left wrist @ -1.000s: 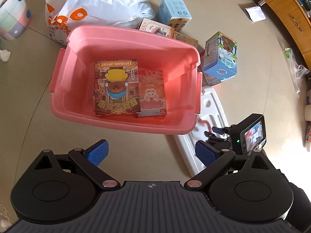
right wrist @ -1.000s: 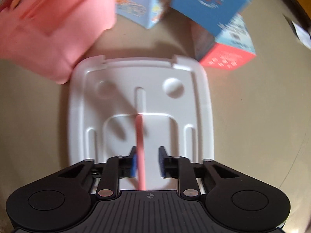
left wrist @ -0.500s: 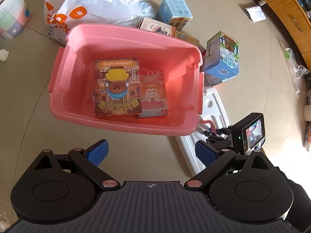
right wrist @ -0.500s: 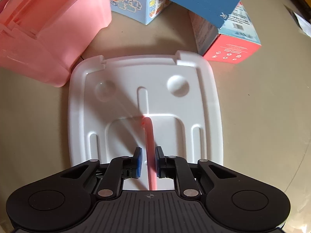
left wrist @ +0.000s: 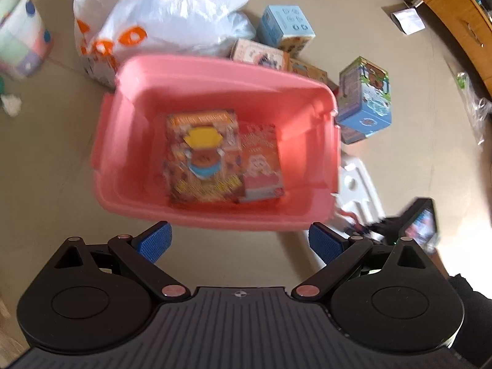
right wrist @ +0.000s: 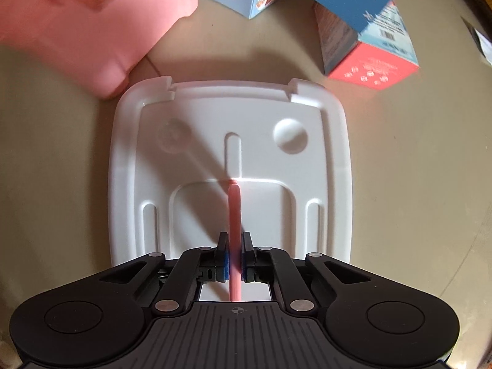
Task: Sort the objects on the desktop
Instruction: 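Lift the white lid by its handle with the right tool over the bin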
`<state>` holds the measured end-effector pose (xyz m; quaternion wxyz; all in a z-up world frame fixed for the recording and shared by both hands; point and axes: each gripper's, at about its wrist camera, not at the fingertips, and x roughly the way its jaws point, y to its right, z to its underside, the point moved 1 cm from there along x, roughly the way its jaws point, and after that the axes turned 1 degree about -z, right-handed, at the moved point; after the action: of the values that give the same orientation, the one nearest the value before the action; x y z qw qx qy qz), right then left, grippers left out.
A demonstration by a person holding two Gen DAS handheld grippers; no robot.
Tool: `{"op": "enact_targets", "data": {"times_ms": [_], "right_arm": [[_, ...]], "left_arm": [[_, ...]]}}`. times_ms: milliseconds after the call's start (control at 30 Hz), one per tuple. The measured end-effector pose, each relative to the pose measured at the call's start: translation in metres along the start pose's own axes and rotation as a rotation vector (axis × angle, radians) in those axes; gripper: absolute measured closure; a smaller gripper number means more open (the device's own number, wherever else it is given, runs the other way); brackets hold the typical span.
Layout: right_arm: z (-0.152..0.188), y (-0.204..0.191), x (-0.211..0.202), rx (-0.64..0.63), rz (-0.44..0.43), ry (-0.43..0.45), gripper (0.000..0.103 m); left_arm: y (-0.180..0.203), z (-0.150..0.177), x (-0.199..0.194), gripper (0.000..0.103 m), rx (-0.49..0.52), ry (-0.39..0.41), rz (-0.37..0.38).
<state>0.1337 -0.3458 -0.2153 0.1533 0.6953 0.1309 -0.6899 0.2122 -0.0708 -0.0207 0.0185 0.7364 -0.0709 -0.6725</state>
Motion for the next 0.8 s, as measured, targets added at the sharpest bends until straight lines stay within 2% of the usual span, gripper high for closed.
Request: {"op": "enact_targets", "data": {"times_ms": [167, 300, 400, 467, 567, 700, 800], "right_arm": [[0.023, 0.003, -0.028, 0.004, 0.003, -0.016, 0.098], [0.039, 0.002, -0.059, 0.003, 0.016, 0.002, 0.098], [0.042, -0.002, -0.085, -0.031, 0.037, 0.015, 0.097], [0.039, -0.017, -0.096, -0.065, 0.054, 0.013, 0.097], [0.043, -0.018, -0.114, -0.103, 0.068, 0.016, 0.098], [0.035, -0.027, -0.144, -0.156, 0.090, 0.051, 0.098], [0.027, -0.037, -0.169, -0.220, 0.126, 0.086, 0.098]], "left_arm": [[-0.006, -0.010, -0.006, 0.005, -0.039, 0.009, 0.015], [0.004, -0.011, -0.017, 0.005, 0.006, 0.034, 0.028], [0.011, -0.010, -0.024, 0.005, 0.044, 0.059, 0.016], [0.012, -0.009, -0.027, 0.005, 0.049, 0.064, 0.029], [0.010, -0.006, -0.034, 0.005, 0.061, 0.063, 0.046], [0.007, -0.003, -0.043, 0.005, 0.097, 0.096, 0.006], [-0.003, 0.001, -0.049, 0.005, 0.083, 0.103, -0.001]]}}
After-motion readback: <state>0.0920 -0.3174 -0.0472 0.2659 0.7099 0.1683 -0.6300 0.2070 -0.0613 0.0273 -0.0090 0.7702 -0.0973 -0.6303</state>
